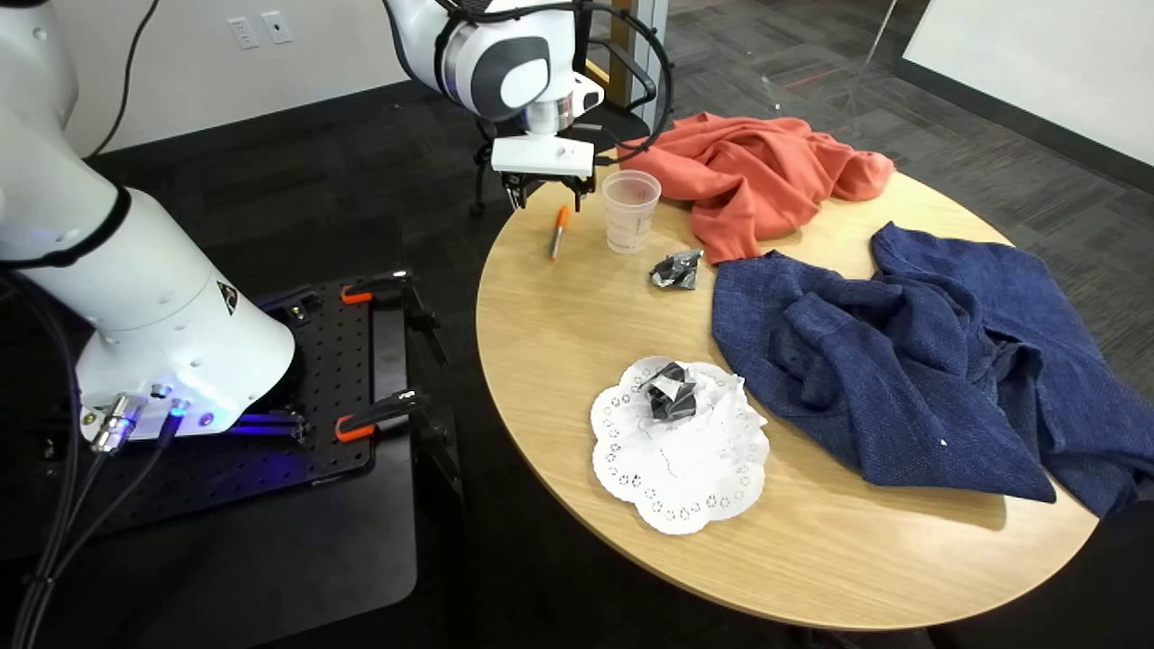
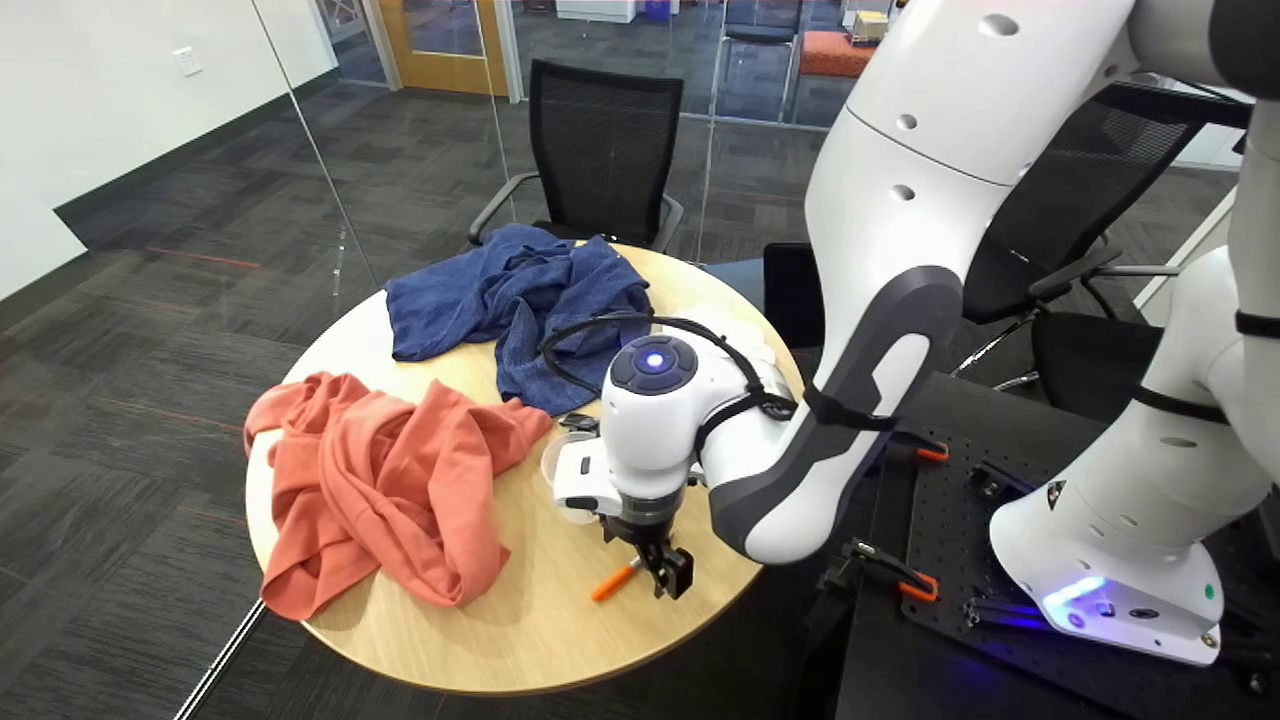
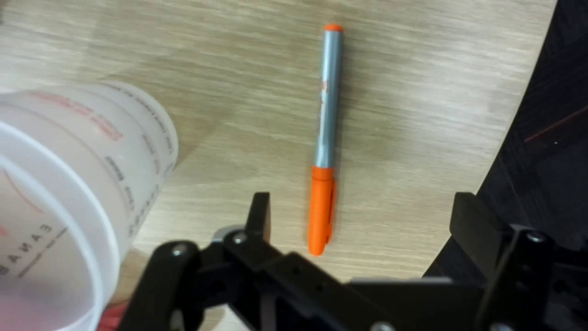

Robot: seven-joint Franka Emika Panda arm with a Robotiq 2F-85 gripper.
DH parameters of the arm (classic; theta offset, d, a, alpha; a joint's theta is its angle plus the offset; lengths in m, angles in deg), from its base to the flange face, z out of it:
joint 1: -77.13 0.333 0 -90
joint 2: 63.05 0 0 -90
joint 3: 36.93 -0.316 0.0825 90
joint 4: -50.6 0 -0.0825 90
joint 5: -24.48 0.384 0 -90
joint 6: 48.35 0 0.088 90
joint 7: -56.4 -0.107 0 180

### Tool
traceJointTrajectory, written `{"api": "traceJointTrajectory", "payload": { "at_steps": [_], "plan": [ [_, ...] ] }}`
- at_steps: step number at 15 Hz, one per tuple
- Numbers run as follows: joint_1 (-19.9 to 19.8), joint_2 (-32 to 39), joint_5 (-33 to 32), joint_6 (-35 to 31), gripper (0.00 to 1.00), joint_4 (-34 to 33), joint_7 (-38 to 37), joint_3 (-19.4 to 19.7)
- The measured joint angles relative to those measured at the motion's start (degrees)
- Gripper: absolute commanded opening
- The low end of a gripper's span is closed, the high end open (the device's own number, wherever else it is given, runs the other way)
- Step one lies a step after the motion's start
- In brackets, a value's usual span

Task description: Put the marker in the clear cup

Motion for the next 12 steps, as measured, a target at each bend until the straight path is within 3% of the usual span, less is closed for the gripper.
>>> {"api": "traceJointTrajectory", "payload": {
  "at_steps": [12],
  "plan": [
    [0.76,5.31,-3.3,0.09,1.0,-4.83,-3.06,0.65]
  ]
}}
